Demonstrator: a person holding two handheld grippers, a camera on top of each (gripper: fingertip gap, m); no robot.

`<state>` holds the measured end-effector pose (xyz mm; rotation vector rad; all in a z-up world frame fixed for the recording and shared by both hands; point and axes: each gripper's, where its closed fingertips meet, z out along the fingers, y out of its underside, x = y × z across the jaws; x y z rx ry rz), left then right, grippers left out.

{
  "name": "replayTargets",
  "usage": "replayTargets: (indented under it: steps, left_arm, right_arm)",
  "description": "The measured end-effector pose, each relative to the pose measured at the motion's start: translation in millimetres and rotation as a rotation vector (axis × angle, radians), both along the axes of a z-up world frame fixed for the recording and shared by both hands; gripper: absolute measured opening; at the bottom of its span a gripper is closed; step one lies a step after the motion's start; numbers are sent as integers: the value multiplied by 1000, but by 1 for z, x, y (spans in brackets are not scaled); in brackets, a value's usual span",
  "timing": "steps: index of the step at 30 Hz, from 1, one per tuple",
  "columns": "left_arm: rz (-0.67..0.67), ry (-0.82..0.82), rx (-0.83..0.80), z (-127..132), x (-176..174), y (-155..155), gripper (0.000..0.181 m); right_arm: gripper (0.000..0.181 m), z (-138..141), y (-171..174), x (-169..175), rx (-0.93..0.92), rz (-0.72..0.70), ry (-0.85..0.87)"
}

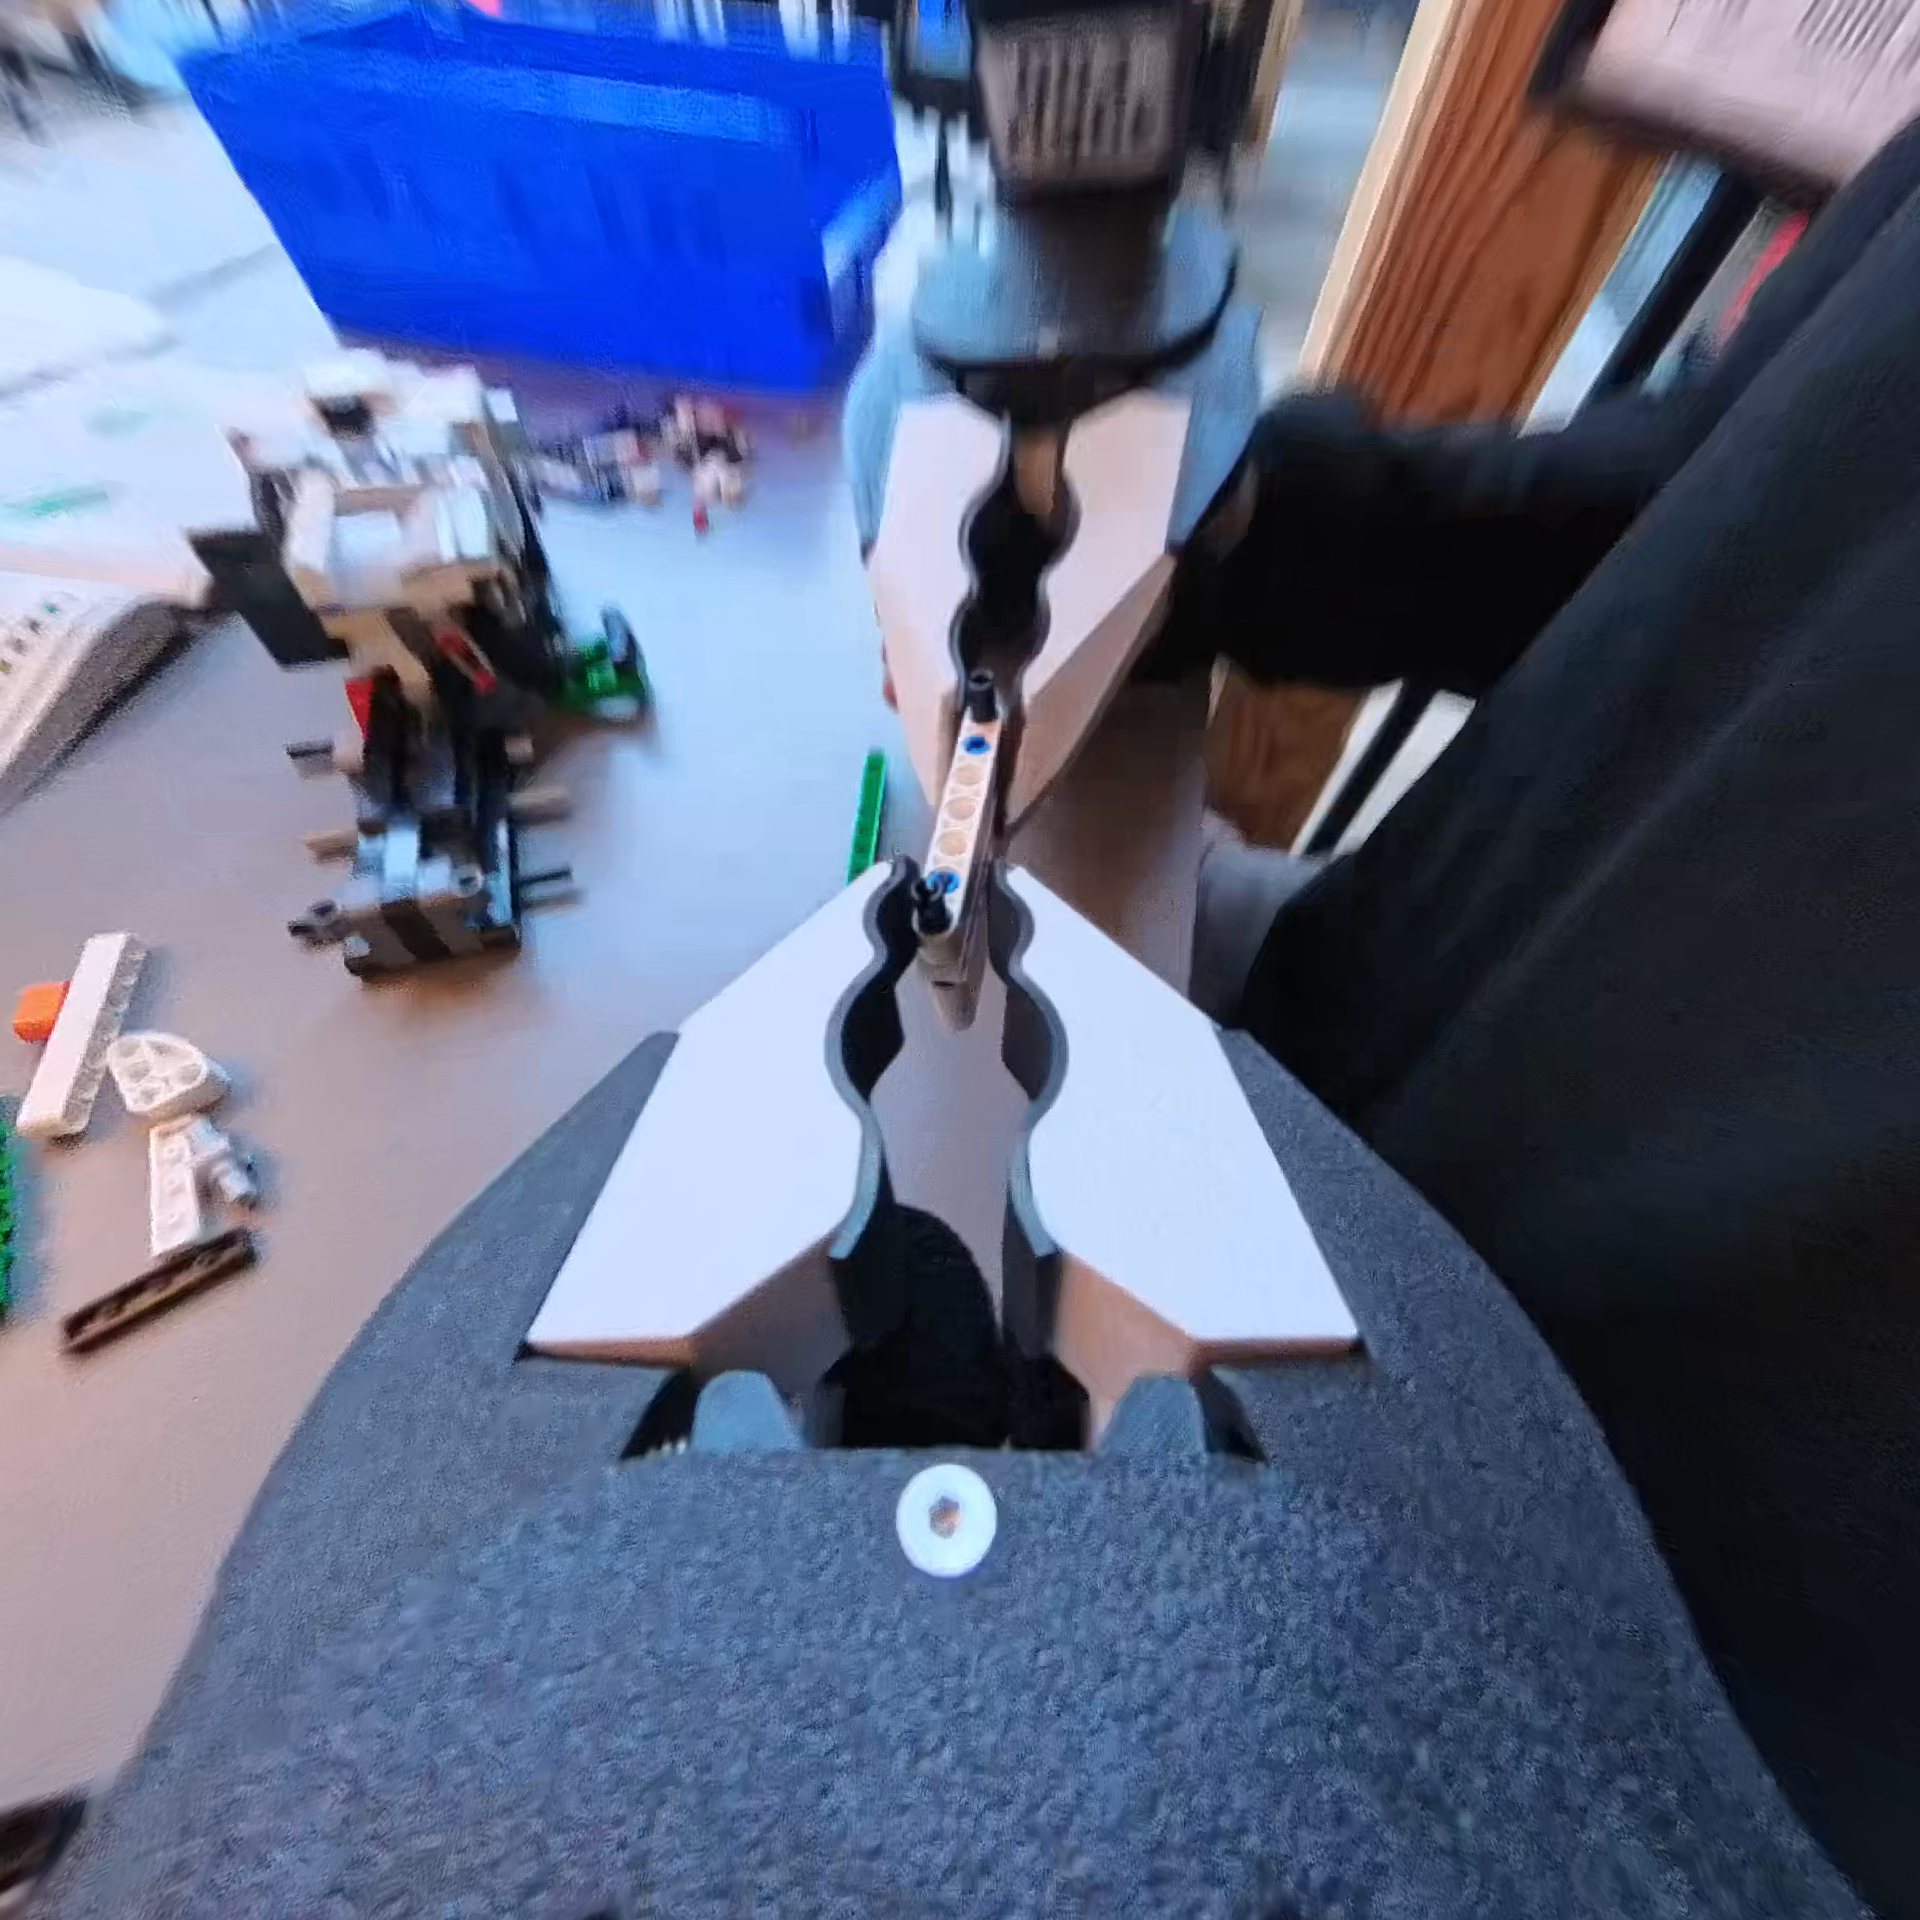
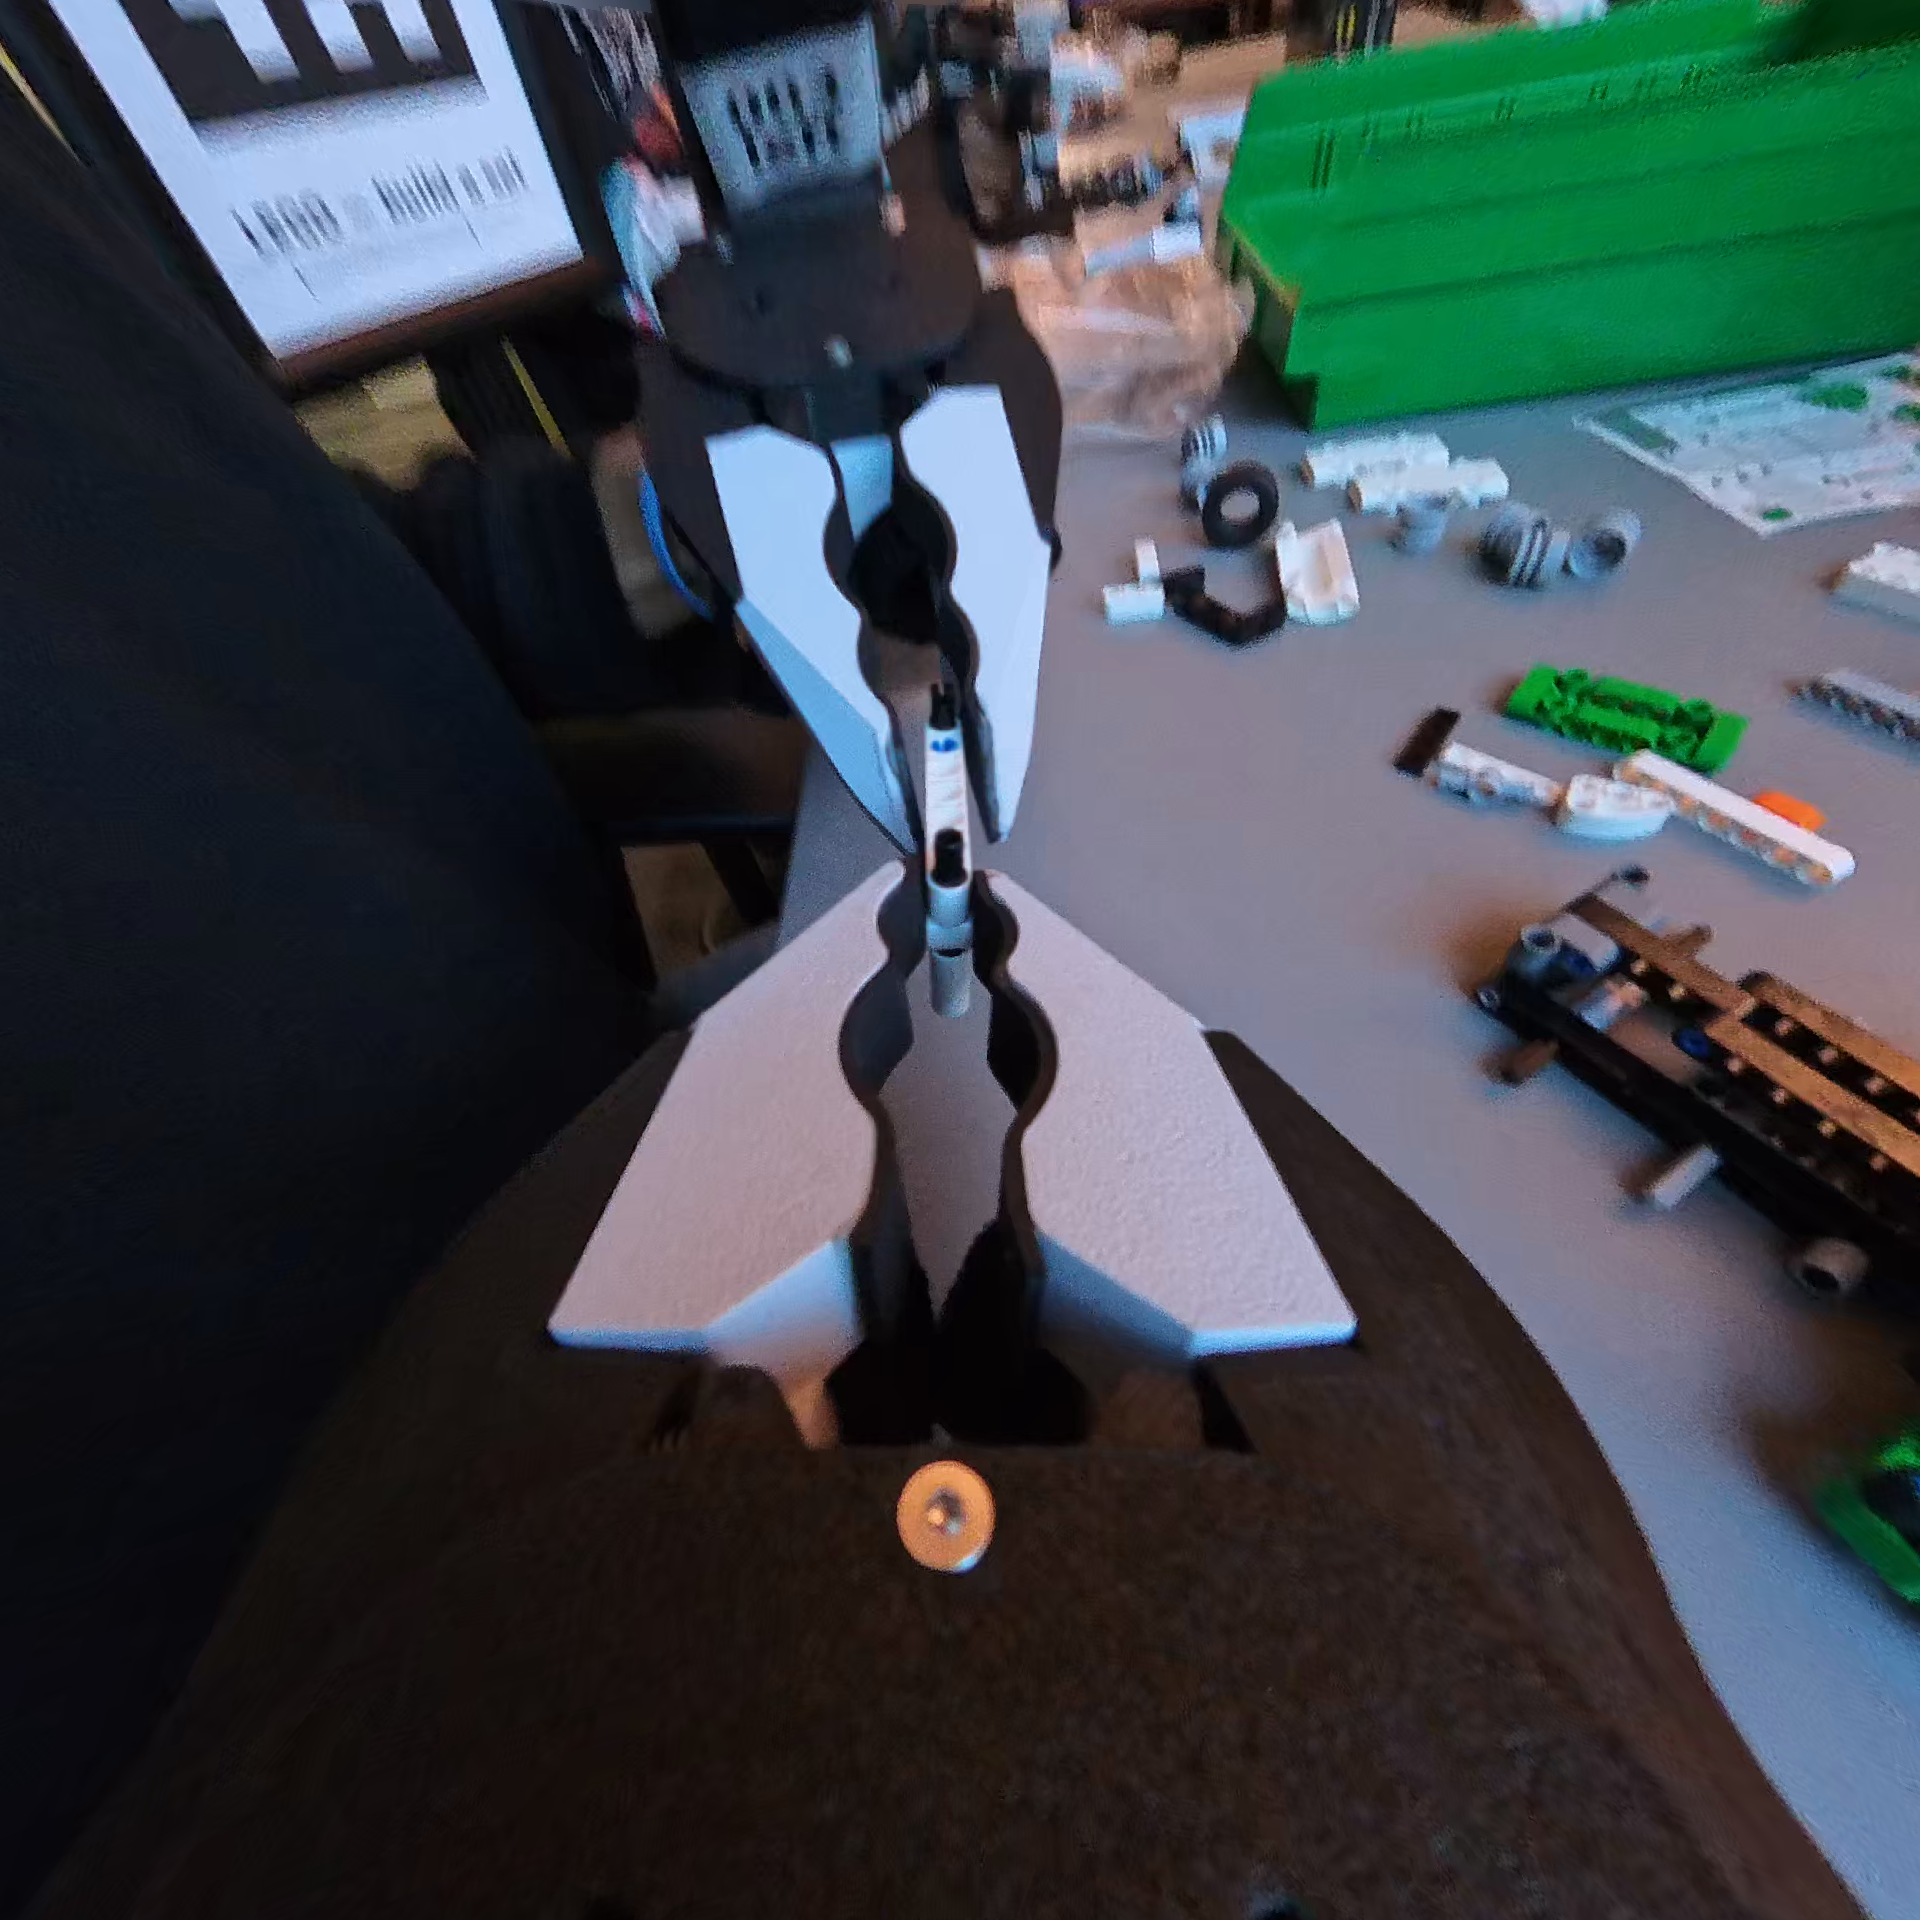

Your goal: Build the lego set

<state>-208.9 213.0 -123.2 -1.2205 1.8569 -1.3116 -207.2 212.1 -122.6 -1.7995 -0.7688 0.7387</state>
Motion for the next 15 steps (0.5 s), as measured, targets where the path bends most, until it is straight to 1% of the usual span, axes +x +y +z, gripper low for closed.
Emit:
replayTargets:
  steps: [3,6,7,9,11,12,13,15]
  left_arm:
    - [-9,-175,-176,32,-4,-6,15]
    - [-34,-230,-263,40,-7,-13,17]
    - [-36,-231,-282,40,-6,-15,16]
    - [-25,-229,-307,40,-5,-16,9]
    - [-20,-208,-271,36,-5,-16,7]
    - [-25,-201,-236,33,-6,-18,6]
    - [-26,-204,-210,32,-7,-19,6]
    - [-9,-212,-183,31,-6,-19,6]
  right_arm:
    - [7,27,-3,-4,17,44,196]
    - [7,48,-8,-10,51,89,335]
    - [7,50,-8,-13,57,94,342]
    - [7,45,-7,-17,62,85,294]
    - [8,43,-8,-16,57,77,266]
    - [18,41,-6,-13,60,51,244]
    - [23,42,-6,-9,71,31,233]
    - [7,42,-12,-9,63,59,212]
